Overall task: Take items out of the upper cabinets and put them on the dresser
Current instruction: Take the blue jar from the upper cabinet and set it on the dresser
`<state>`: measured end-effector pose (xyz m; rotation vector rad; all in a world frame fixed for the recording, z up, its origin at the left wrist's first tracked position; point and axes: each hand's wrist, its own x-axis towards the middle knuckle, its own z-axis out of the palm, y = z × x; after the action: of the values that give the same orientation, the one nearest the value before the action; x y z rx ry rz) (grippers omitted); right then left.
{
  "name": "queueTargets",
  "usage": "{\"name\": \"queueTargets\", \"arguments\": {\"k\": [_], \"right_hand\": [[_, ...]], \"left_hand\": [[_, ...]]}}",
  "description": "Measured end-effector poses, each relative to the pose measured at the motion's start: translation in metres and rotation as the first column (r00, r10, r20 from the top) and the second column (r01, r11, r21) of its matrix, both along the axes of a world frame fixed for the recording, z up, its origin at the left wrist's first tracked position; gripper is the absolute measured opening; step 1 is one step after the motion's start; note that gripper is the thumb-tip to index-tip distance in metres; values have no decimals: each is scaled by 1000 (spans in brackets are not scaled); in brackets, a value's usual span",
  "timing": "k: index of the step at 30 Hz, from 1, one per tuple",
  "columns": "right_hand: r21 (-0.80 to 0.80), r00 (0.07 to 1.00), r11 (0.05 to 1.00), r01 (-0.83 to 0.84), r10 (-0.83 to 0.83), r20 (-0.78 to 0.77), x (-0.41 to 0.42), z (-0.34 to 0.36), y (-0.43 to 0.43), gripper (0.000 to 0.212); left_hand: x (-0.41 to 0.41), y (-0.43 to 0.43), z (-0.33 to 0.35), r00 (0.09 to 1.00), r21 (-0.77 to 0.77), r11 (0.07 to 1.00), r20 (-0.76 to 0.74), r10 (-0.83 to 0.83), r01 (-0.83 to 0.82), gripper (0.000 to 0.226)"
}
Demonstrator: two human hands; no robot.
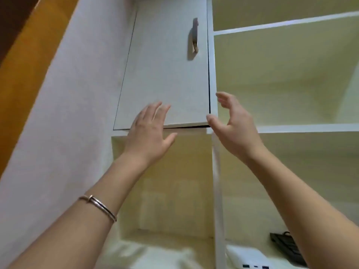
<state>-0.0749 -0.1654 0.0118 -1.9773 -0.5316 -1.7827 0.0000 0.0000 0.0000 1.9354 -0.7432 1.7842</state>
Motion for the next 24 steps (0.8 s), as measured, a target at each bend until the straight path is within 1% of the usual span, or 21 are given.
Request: {"name": "queueTargets", "arguments": {"k": [2, 4, 6, 7, 9, 10, 12, 15, 18, 24], "right_hand": [[18, 991, 998, -57, 59, -121, 7, 9, 6, 57], [61, 981, 994, -95, 103, -163, 17, 13, 13, 55], [130, 970, 975, -183, 201, -141, 24, 14, 16, 52], [174, 949, 948, -268, 291, -123, 23, 14, 17, 50], [254, 884, 866, -430, 462, -79, 20, 14, 17, 46], [287, 852, 826, -484, 520, -60, 18, 14, 16, 44], [324, 789, 751, -575, 614, -21, 12, 17, 15, 38], [339, 699, 653, -677, 714, 21, 3, 19, 15, 29], [332, 630, 578, -745, 774, 65, -5, 21, 19, 21], [250, 536, 496, -832, 835, 127, -9, 22, 27, 28]], "left_hand": [[5, -3, 9, 998, 53, 997, -4, 59, -59, 67], [8, -6, 14, 998, 64, 996, -14, 61, -60, 63], [11, -9, 18, 999, 62, 997, 15, 45, -46, 59], [12, -9, 19, 998, 72, 996, 43, 55, -58, 58], [12, -10, 20, 980, 108, 986, 168, 106, -125, 57], [12, -10, 21, 962, 122, 980, 244, 123, -157, 56], [6, -11, 22, 928, 112, 974, 341, 149, -197, 55], [-10, -10, 22, 902, 111, 962, 388, 188, -248, 56], [-20, -7, 21, 866, 111, 930, 417, 276, -350, 56], [-32, -7, 25, 853, 96, 940, 459, 249, -326, 66]]}}
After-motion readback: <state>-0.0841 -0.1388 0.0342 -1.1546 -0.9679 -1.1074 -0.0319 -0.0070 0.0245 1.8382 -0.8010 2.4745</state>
